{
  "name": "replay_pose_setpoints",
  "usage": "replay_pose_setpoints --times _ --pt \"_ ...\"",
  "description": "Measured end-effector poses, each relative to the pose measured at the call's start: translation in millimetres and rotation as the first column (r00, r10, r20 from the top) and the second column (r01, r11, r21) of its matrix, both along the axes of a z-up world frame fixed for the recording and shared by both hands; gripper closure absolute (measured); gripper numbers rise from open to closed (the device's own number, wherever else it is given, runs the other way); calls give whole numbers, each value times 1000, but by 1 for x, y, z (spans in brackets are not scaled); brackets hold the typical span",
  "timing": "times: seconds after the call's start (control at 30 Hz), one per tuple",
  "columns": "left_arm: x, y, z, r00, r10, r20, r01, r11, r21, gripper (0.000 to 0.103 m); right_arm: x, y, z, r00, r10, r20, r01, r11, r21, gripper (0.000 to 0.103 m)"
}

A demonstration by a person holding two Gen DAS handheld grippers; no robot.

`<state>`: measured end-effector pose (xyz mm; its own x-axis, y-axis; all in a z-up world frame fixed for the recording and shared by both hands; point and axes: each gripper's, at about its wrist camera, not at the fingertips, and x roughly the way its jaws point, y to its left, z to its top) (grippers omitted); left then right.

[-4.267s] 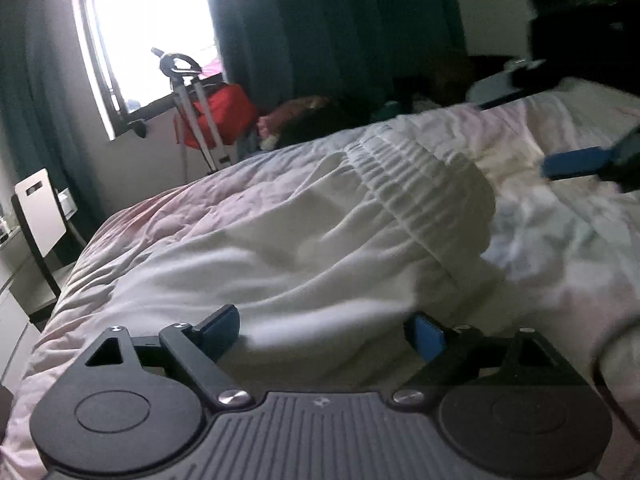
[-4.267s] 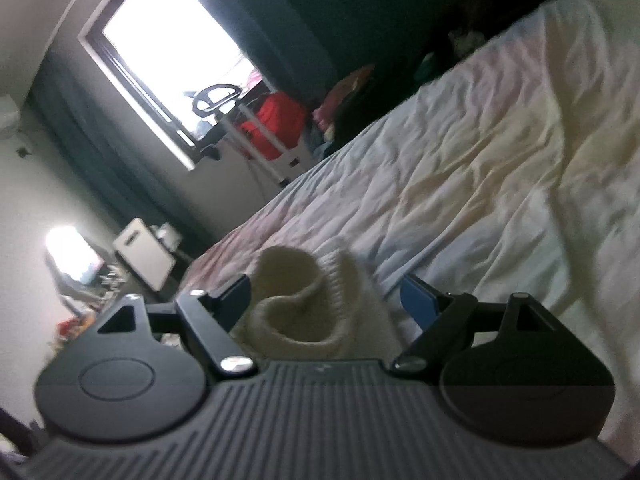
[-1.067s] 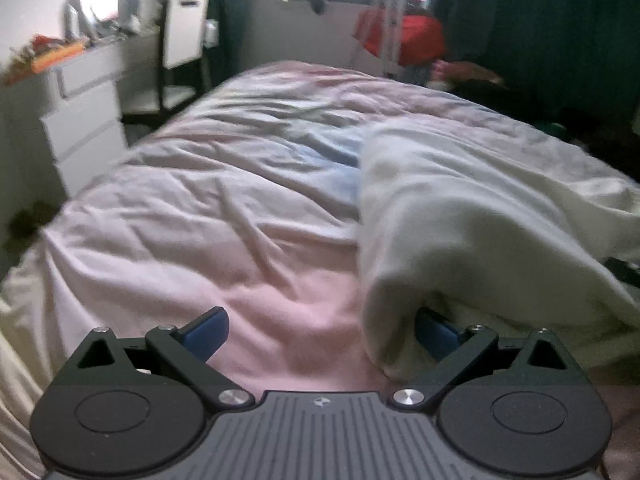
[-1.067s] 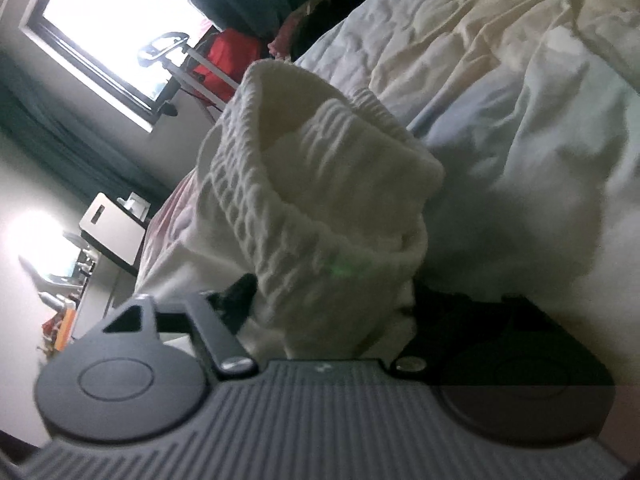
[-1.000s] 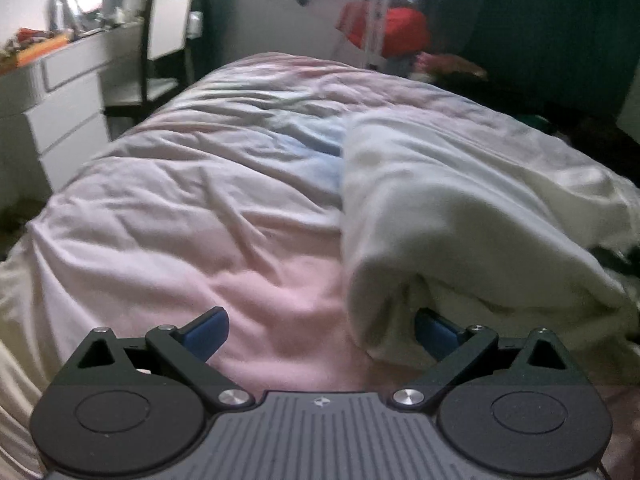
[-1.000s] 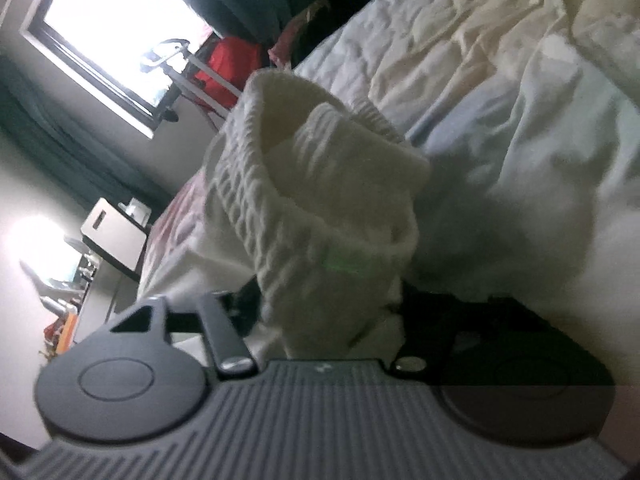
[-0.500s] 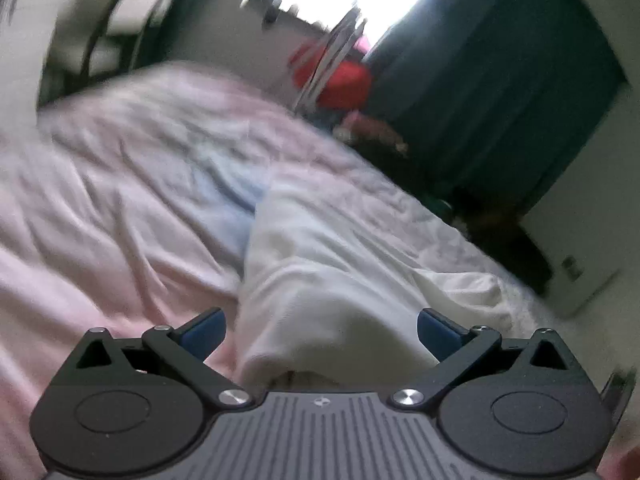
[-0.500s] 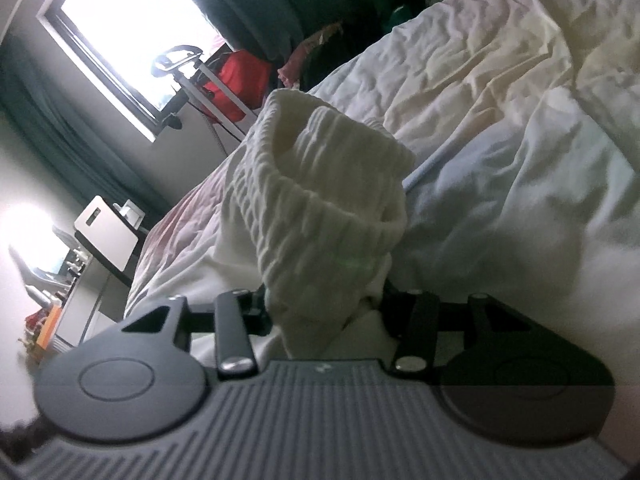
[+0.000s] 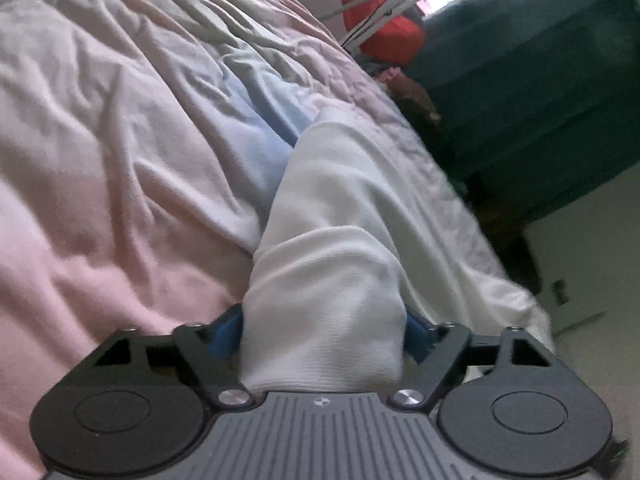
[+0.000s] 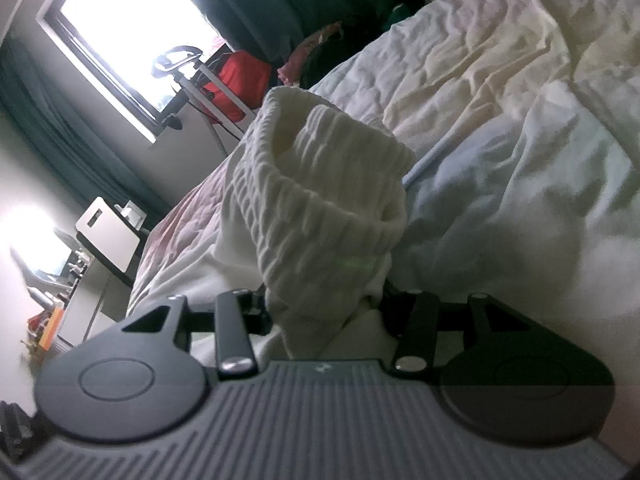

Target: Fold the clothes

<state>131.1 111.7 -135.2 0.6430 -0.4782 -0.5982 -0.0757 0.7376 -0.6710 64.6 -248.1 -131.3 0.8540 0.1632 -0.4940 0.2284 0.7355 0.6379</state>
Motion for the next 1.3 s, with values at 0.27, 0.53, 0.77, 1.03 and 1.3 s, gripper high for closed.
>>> replay_pose_setpoints --times 0.27,0.53,0.77,1.03,1.3 --pt "-1 -4 0 1000 -7 11 6 998 59 37 0 1 1 1000 9 -2 -9 1000 -21 52" --pt "-5 -2 1 1000 -5 16 4 998 58 38 1 -1 0 1000 9 -3 -9 1000 -19 52" --pt "-12 -1 7 999 4 41 -6 998 61 43 0 -1 0 1000 10 8 -10 1000 -18 53" --pt "-22 -5 33 987 -20 159 13 999 51 55 -9 -1 15 998 14 57 -13 1000 -20 61" --pt "-38 -26 75 965 -81 250 96 994 -46 58 -32 -24 57 991 -28 127 28 1000 2 65"
